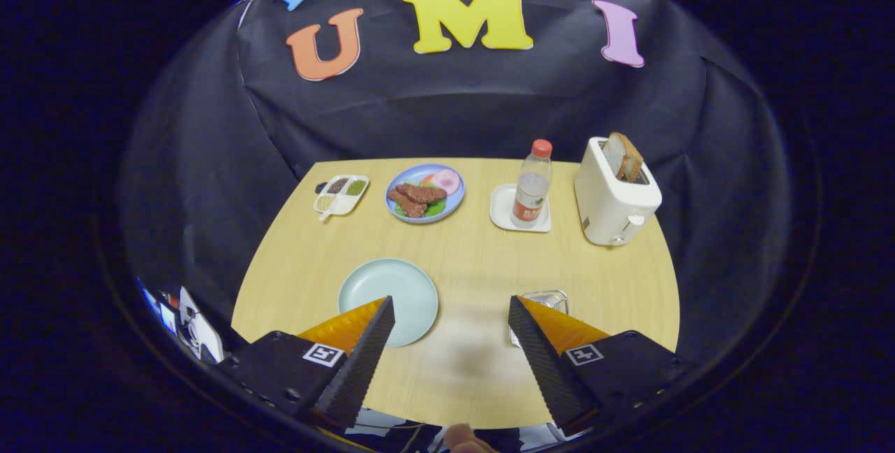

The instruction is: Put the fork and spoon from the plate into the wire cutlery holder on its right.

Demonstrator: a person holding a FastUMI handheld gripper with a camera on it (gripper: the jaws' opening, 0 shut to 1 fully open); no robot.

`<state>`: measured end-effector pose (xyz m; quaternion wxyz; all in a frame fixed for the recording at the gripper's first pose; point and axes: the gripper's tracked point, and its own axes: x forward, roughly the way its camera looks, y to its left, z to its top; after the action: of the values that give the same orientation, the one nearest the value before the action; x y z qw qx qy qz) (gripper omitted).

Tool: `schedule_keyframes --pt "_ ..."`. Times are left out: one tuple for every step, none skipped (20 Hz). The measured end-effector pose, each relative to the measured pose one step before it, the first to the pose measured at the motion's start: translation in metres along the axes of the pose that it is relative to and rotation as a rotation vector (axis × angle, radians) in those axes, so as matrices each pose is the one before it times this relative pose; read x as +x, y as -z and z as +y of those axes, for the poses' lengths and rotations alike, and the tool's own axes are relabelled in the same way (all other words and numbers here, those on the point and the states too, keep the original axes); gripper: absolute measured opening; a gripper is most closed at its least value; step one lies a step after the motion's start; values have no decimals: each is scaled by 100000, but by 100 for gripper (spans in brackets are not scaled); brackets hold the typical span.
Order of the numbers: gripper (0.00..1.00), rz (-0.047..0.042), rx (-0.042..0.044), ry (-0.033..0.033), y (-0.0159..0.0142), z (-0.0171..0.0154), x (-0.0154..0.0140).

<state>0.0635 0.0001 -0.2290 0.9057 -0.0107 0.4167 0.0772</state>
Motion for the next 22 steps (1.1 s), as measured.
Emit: schedule_keyframes --pt "98 -5039 -1238 1986 -542 354 -599" --pt "97 -4801 -512 1618 -509 535 -809" --pt "97 -5093 -254 40 -602 635 -798" --pt "97 -5467 225 277 -615 847 -796" --pt "97 -5231 79 567 -765 523 -834" --pt "97 -4366 297 593 -597 459 -926" --pt "97 -3217 650 2060 -349 203 -748" --pt "97 -4138 1821 587 -438 763 -1204" --pt "97 -3393 2744 1204 -472 517 -1017" --pt "97 -4216 2225 943 -324 158 -699" --pt "97 -5398 1057 -881 -798 548 -382" --pt "97 -5144 6 562 -685 519 -393" --pt "97 -5031 -1135 2275 -1005 39 -987" --pt "97 -4730 -3659 323 -855 105 -1356" --pt "96 -4480 -3382 891 -1017 108 -1071" --pt "96 -4651 -3917 655 -831 139 -685" --pt "97 -5226 -2788 1318 -1025 64 -971" --pt "97 -4122 -1752 1309 -985 111 -774" --pt "96 -3295 -479 849 -624 77 -765" --pt "96 -2561 -547 1481 -372 -172 -735" --pt "96 -1871 -157 962 -480 -80 -635" --pt "95 -2177 -122 349 -522 12 -585"
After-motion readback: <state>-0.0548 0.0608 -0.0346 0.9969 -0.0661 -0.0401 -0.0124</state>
